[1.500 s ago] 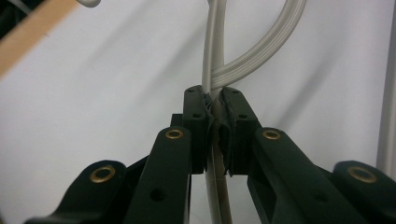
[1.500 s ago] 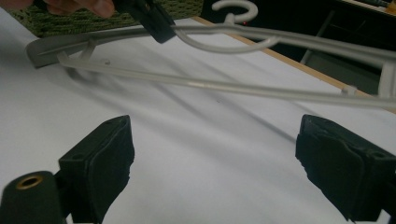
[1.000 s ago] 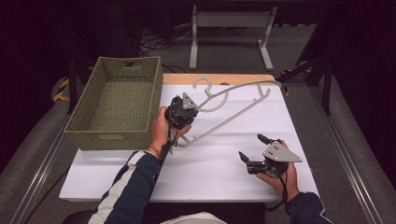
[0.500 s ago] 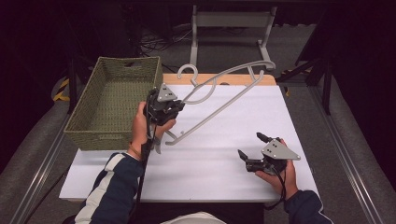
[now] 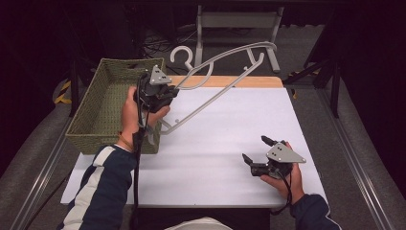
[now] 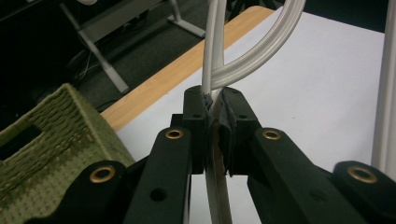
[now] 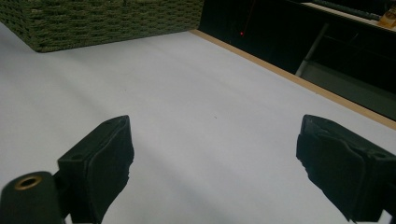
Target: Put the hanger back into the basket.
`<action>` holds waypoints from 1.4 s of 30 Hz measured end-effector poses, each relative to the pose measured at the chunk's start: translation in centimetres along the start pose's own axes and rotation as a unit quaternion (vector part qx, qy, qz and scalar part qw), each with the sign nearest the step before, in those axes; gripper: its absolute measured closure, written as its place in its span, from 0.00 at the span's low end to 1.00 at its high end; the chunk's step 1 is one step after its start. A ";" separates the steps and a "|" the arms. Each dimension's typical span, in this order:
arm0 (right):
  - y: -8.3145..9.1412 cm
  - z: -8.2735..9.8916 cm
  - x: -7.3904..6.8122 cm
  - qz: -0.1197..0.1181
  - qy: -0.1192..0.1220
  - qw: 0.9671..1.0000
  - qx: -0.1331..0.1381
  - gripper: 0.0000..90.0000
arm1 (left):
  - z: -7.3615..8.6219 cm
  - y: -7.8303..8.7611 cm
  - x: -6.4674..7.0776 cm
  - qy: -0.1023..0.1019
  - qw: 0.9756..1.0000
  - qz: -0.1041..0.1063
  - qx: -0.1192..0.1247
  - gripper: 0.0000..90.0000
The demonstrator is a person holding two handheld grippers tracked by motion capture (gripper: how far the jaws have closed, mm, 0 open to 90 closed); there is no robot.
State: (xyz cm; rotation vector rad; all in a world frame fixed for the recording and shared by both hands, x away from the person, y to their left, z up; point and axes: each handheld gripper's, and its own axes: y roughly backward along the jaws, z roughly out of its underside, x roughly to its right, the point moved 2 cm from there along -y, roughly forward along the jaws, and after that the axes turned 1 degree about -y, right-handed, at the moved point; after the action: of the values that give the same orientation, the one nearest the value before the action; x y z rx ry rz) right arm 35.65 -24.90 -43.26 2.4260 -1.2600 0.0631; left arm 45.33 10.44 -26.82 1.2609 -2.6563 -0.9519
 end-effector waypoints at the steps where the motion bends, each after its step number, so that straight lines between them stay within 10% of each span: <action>1: 0.0 0.0 0.0 0.000 0.000 1.000 -0.001 0.13 | 0.0 0.1 -0.4 0.005 1.000 -0.002 0.000 0.91; 19: -0.2 0.1 -0.3 -0.006 0.003 1.000 -0.006 0.13 | 3.6 -0.4 -7.7 0.024 0.995 -0.081 -0.044 0.91; 42: -0.5 0.3 -0.6 -0.004 0.001 1.000 -0.015 0.13 | 9.4 -0.1 -13.7 0.052 0.990 -0.119 -0.053 0.91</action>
State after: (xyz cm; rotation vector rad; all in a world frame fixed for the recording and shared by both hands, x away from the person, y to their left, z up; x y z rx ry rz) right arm 35.70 -24.31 -43.84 2.4050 -1.2422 0.0431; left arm 51.80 25.00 -31.65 1.5820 -2.3813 -1.0105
